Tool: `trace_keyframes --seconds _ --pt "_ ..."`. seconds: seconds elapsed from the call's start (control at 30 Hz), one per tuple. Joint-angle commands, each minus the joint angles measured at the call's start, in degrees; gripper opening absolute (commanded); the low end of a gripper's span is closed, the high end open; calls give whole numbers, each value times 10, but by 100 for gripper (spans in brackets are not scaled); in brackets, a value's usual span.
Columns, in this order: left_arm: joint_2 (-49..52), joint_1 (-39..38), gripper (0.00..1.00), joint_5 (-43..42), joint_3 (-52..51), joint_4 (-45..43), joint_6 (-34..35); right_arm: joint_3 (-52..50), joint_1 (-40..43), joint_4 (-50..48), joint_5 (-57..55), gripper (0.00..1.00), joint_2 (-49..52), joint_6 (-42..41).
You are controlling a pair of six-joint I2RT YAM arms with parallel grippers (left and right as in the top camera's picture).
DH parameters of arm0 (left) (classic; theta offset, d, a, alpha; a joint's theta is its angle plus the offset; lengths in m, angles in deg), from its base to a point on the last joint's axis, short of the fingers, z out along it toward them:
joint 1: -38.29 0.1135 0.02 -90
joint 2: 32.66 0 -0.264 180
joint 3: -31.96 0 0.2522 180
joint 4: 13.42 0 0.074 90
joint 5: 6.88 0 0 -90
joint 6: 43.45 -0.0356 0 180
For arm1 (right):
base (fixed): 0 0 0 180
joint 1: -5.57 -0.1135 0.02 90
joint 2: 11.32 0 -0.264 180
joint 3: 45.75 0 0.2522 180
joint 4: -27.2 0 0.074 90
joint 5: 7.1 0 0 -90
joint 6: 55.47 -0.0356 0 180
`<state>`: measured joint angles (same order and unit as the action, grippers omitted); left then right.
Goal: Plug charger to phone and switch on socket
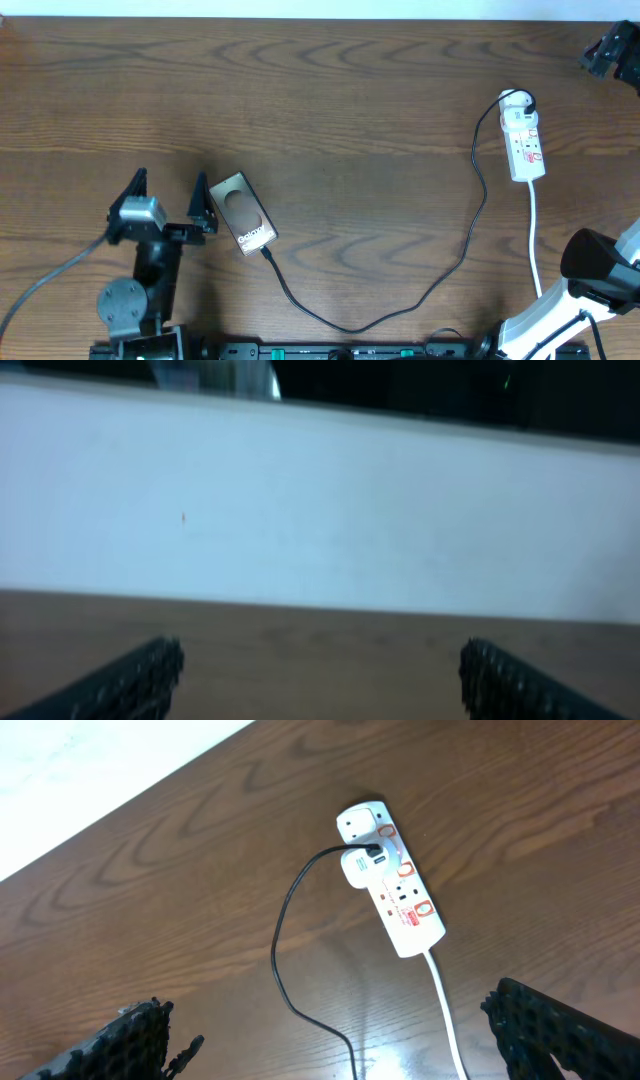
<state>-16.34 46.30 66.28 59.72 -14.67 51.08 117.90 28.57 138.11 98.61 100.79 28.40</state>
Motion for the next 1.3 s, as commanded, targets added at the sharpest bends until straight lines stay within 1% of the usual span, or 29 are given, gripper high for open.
trace_keyframes --seconds 0.0,0.1,0.23,0.4,0.6,0.67,0.77,0.83,1.27 --pt "-45 -1 91 -4 -78 -108 -18 4 -2 1 3 99 0 -7" --pt "-64 -1 90 -4 -116 -158 -47 4 -2 1 3 99 0 -7" --pt "-90 -1 90 -4 -138 -150 -80 4 -2 1 3 99 0 -7" --pt "-157 -1 91 22 -138 -38 -80 4 -2 1 3 99 0 -7" --pt "-163 -1 90 37 -138 41 -84 4 -2 1 3 99 0 -7" --pt "-163 -1 90 45 -138 79 -96 4 -2 1 3 99 0 -7" --pt "-163 -1 90 45 -138 150 -145 4 -2 1 3 99 0 -7" --pt "-163 -1 90 47 -138 184 -150 4 -2 1 3 99 0 -7" --pt "-163 -1 91 54 -138 182 -141 4 -2 1 3 99 0 -7"
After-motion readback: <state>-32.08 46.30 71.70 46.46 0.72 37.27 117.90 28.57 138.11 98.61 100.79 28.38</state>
